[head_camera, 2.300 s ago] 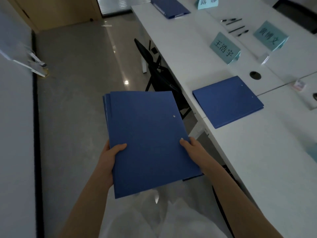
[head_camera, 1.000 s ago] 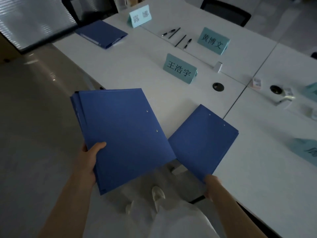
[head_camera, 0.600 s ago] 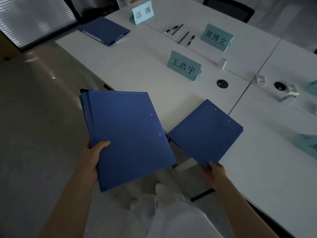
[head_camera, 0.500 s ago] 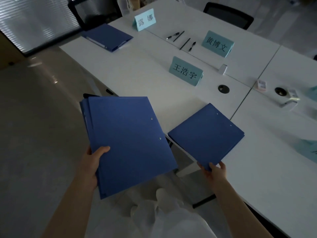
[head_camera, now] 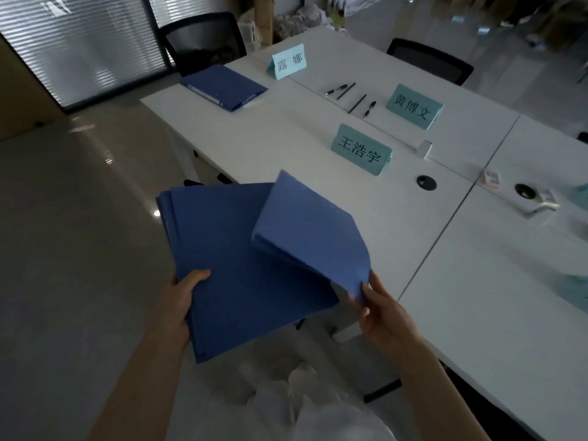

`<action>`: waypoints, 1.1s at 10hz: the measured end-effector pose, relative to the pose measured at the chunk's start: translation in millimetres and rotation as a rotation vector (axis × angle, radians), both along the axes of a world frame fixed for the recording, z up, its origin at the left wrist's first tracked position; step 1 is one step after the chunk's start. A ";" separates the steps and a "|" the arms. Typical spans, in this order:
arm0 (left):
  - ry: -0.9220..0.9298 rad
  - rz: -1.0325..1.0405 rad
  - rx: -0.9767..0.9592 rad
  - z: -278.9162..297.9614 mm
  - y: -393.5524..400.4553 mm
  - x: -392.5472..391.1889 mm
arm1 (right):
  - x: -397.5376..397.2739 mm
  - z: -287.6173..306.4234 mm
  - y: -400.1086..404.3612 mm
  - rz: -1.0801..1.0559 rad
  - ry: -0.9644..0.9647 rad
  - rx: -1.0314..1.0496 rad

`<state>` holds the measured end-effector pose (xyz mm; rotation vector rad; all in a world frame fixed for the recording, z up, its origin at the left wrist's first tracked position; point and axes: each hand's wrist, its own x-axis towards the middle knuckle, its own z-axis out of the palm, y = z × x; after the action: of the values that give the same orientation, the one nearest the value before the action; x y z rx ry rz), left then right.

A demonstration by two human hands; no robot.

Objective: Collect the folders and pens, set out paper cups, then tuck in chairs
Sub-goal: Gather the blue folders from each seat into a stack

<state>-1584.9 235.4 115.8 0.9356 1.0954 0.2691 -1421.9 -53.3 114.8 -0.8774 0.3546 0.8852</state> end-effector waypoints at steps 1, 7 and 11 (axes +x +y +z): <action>-0.021 -0.004 -0.004 0.8 9.3 -14.6 | -6.4 5.1 16.7 0.305 -0.282 -0.314; -0.302 -0.185 -0.121 26.9 93.3 -86.1 | -18.9 17.9 192.6 0.782 -0.391 -0.351; -0.105 0.234 0.073 37.5 217.1 8.9 | 71.7 7.2 355.8 0.878 -0.671 -0.308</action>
<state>-1576.0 452.5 153.3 0.8480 1.1042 0.5472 -1350.2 302.5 122.0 -1.5994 -0.5438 1.2717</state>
